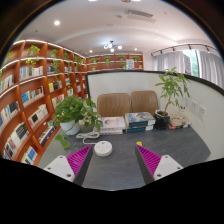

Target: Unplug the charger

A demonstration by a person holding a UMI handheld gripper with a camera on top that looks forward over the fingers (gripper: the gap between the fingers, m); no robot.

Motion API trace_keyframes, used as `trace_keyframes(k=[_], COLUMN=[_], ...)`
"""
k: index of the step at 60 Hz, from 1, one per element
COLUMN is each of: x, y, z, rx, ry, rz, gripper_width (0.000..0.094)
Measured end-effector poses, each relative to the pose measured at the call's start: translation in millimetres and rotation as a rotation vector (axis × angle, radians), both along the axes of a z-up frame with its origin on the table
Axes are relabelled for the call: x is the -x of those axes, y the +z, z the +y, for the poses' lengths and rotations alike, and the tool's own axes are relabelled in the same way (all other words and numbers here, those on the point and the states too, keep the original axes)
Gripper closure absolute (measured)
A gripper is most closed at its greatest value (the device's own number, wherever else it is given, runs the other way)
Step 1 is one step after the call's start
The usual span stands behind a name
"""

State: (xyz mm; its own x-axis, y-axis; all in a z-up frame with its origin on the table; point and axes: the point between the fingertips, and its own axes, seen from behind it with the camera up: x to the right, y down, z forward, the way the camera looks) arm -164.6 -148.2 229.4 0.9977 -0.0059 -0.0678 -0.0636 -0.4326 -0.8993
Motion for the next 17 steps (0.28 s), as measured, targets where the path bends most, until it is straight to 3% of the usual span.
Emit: trace_keyframes(k=[17], x=[1.5], y=[-6.5], z=[-11.8], rx=[0.012], ry=[-0.006], rz=[-0.021], gripper_width=[0.0081])
